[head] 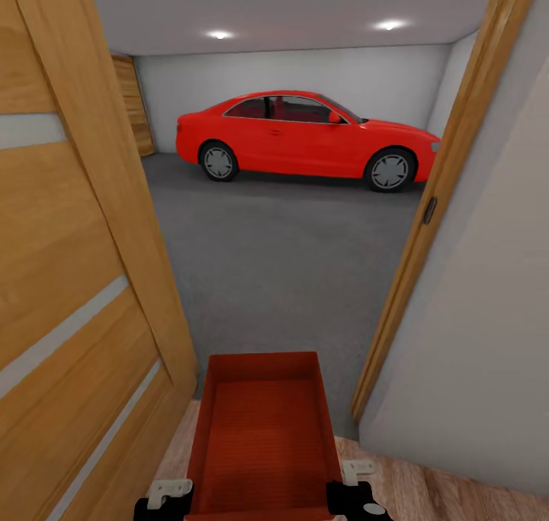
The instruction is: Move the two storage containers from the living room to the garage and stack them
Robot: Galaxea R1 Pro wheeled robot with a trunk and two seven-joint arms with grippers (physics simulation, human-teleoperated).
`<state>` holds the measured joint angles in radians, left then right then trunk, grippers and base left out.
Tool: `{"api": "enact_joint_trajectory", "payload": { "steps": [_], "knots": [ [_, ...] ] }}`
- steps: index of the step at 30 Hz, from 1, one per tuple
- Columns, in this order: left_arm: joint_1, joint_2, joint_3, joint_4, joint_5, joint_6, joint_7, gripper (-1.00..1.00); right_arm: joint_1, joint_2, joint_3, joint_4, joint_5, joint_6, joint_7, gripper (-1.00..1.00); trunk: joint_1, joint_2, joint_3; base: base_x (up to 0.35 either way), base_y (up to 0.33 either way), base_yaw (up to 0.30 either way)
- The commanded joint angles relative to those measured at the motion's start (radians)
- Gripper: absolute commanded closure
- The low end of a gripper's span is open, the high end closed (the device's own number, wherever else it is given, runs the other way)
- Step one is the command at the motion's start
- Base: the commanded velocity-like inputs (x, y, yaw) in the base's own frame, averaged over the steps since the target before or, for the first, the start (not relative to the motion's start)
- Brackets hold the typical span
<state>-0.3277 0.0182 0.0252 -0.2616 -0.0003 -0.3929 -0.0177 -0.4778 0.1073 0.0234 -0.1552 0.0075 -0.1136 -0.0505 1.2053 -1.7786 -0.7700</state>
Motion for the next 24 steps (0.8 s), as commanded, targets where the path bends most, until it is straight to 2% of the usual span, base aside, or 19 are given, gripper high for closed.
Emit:
{"api": "enact_joint_trajectory", "payload": {
  "steps": [1, 18, 24],
  "knots": [
    [-0.001, 0.0, 0.009, 0.001, 0.003, -0.003, 0.001, 1.0, -0.001, 0.0, -0.002, 0.0, 0.002, -0.003, -0.006, 1.0, 0.0, 0.0, -0.001, 0.0, 0.0, -0.015],
    [-0.001, 0.0, 0.009, 0.001, 0.003, -0.003, 0.001, 1.0, -0.001, 0.0, -0.002, 0.0, 0.002, -0.003, -0.006, 1.0, 0.0, 0.0, -0.001, 0.0, 0.064, -0.007],
    [-0.001, 0.0, 0.009, 0.001, 0.003, -0.003, 0.001, 1.0, -0.001, 0.0, -0.002, 0.0, 0.002, -0.003, -0.007, 1.0, 0.0, 0.0, 0.001, 0.0, 0.005, -0.176]
  ]
}}
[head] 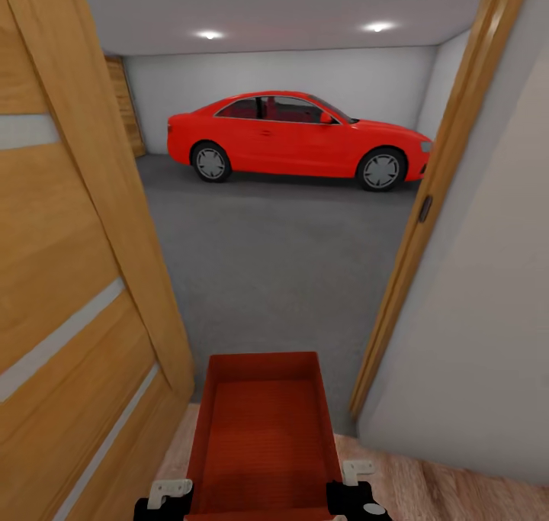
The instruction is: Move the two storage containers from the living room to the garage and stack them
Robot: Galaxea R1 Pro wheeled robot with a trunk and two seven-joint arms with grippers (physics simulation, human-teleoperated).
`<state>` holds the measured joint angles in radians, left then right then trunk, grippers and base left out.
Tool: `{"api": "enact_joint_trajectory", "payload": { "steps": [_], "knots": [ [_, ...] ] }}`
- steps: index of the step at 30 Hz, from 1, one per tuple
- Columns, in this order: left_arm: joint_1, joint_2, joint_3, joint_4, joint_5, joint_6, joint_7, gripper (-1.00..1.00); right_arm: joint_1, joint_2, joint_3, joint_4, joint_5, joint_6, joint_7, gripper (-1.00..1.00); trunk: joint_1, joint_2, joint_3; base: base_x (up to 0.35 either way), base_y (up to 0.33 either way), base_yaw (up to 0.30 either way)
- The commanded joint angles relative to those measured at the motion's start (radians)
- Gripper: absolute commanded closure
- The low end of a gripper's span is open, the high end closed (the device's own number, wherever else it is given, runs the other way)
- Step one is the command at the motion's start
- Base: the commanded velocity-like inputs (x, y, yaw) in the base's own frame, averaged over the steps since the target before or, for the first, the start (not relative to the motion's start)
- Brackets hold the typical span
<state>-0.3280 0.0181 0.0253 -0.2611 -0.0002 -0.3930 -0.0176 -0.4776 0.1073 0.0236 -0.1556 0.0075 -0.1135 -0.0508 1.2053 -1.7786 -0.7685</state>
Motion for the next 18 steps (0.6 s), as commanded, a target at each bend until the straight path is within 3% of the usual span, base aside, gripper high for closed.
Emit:
{"api": "enact_joint_trajectory", "payload": {
  "steps": [1, 7, 18],
  "knots": [
    [0.0, 0.0, 0.008, 0.0, 0.003, -0.003, 0.001, 1.0, -0.001, 0.0, -0.002, 0.001, 0.002, -0.003, -0.006, 1.0, 0.0, 0.0, 0.0, 0.0, 0.001, -0.237],
    [0.0, 0.0, 0.008, 0.0, 0.003, -0.003, 0.001, 1.0, -0.001, 0.0, -0.002, 0.001, 0.002, -0.003, -0.006, 1.0, 0.0, 0.0, 0.002, 0.0, 0.0, -0.208],
    [0.0, 0.0, 0.008, 0.0, 0.003, -0.003, 0.001, 1.0, -0.001, 0.0, -0.002, 0.001, 0.002, -0.003, -0.006, 1.0, 0.0, 0.0, 0.002, 0.0, 0.0, -0.029]
  ]
}}
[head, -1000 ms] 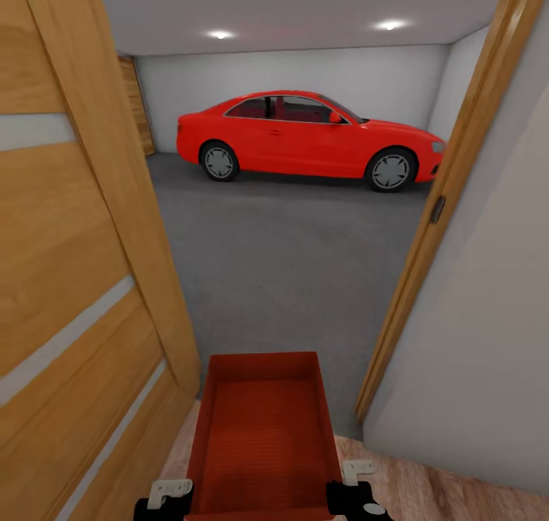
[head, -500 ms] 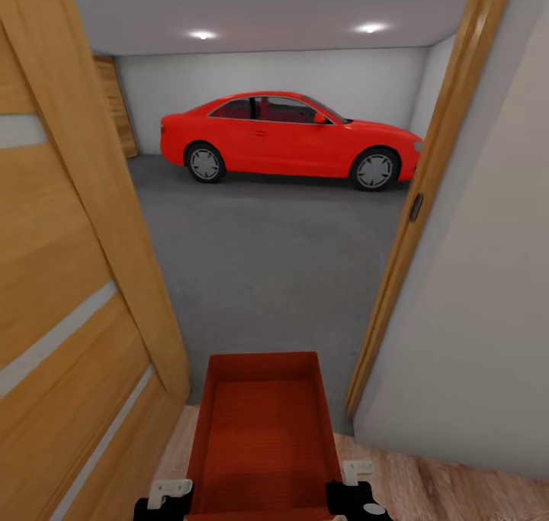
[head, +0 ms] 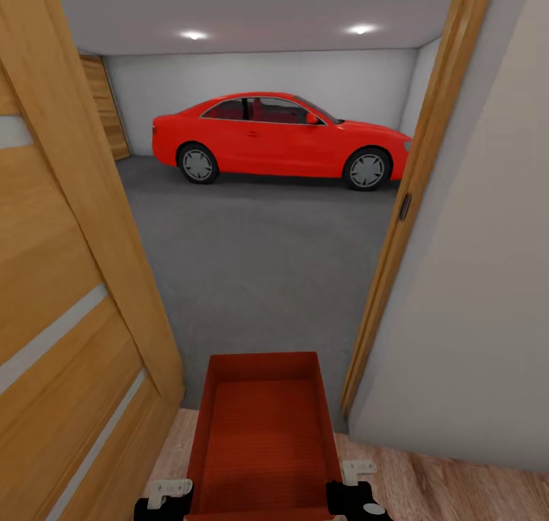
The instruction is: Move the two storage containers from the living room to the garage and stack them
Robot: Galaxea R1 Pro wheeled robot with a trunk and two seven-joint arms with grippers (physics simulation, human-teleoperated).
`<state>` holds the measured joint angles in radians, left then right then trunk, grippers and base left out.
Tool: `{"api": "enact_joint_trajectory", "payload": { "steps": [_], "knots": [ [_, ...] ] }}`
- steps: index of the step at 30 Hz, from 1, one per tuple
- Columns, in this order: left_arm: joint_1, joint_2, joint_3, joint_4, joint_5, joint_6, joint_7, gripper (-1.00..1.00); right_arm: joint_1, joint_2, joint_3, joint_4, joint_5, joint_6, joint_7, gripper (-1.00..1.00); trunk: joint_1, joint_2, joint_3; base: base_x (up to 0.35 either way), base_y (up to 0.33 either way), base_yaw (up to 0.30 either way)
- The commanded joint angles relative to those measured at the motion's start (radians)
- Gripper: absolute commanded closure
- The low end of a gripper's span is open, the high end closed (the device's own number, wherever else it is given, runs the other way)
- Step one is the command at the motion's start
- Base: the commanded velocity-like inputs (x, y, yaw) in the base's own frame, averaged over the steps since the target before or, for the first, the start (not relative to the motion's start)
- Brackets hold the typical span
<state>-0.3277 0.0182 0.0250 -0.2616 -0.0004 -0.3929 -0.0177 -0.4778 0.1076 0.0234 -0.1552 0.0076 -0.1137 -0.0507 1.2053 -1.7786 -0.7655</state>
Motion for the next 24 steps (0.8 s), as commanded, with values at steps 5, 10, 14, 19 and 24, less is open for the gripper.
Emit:
{"api": "enact_joint_trajectory", "payload": {
  "steps": [5, 10, 14, 19, 24],
  "knots": [
    [-0.001, 0.0, 0.009, 0.001, 0.003, -0.003, 0.001, 1.0, -0.001, 0.0, -0.002, 0.0, 0.002, -0.003, -0.006, 1.0, 0.0, 0.0, -0.001, 0.0, 0.0, -0.042],
    [-0.001, 0.0, 0.009, 0.001, 0.003, -0.003, 0.001, 1.0, -0.001, 0.0, -0.002, 0.0, 0.002, -0.003, -0.006, 1.0, 0.0, 0.0, 0.0, 0.0, 0.0, -0.186],
    [-0.001, 0.0, 0.009, 0.001, 0.003, -0.003, 0.001, 1.0, -0.001, 0.0, -0.002, 0.0, 0.002, -0.003, -0.006, 1.0, 0.0, 0.0, 0.001, 0.0, 0.0, -0.137],
    [-0.001, 0.0, 0.009, 0.001, 0.003, -0.003, 0.001, 1.0, -0.001, 0.0, -0.002, 0.0, 0.002, -0.003, -0.007, 1.0, 0.0, 0.0, 0.001, 0.0, 0.0, -0.031],
    [-0.001, 0.0, 0.009, 0.001, 0.003, -0.003, 0.001, 1.0, -0.001, 0.0, -0.002, 0.0, 0.002, -0.003, -0.006, 1.0, 0.0, 0.0, 0.001, 0.0, 0.02, -0.006]
  ]
}}
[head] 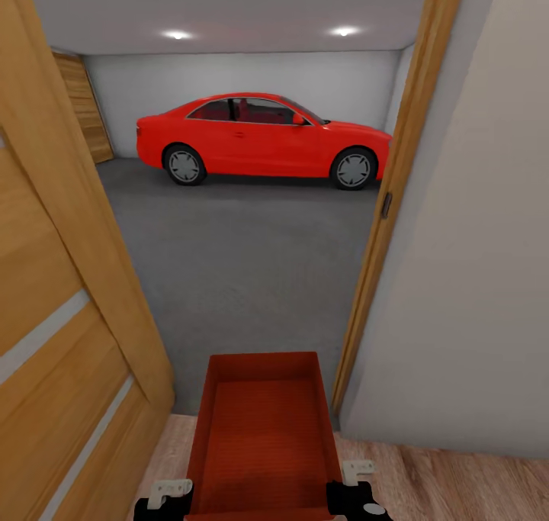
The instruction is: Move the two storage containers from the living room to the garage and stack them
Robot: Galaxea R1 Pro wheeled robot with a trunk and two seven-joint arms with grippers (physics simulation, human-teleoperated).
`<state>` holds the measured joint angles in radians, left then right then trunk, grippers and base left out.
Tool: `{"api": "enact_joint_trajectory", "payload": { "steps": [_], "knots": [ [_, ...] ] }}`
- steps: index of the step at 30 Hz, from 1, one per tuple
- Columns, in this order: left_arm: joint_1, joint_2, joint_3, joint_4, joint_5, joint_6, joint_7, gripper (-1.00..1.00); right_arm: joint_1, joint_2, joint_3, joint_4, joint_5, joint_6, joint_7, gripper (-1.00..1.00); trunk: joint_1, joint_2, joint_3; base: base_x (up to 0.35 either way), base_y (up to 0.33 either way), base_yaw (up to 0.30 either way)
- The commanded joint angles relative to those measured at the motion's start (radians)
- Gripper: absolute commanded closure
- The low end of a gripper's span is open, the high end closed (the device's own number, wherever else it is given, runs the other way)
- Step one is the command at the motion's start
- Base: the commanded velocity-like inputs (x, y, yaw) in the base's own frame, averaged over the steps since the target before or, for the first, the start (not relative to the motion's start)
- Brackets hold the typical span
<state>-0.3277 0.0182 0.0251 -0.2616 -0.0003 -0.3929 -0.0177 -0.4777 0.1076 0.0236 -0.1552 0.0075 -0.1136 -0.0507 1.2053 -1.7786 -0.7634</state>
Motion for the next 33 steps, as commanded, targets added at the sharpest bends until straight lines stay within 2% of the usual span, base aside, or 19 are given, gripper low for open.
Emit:
{"api": "enact_joint_trajectory", "payload": {
  "steps": [1, 12, 22, 33],
  "knots": [
    [-0.001, 0.0, 0.009, 0.001, 0.003, -0.003, 0.001, 1.0, -0.001, 0.0, -0.002, 0.0, 0.002, -0.003, -0.007, 1.0, 0.0, 0.0, -0.001, 0.0, 0.099, -0.002],
    [-0.001, 0.0, 0.009, 0.001, 0.003, -0.003, 0.001, 1.0, -0.001, 0.0, -0.002, 0.0, 0.002, -0.003, -0.007, 1.0, 0.0, 0.0, -0.001, 0.005, 0.086, 0.0],
    [-0.001, 0.0, 0.009, 0.001, 0.003, -0.003, 0.001, 1.0, -0.001, 0.001, -0.002, 0.0, 0.002, -0.003, -0.006, 1.0, 0.0, 0.0, -0.001, 0.129, 0.101, 0.0],
    [-0.001, 0.0, 0.009, 0.001, 0.003, -0.003, 0.001, 1.0, 0.0, 0.001, -0.002, 0.0, 0.002, -0.003, -0.006, 1.0, 0.0, 0.0, -0.001, 0.032, 0.02, -0.054]
  ]
}}
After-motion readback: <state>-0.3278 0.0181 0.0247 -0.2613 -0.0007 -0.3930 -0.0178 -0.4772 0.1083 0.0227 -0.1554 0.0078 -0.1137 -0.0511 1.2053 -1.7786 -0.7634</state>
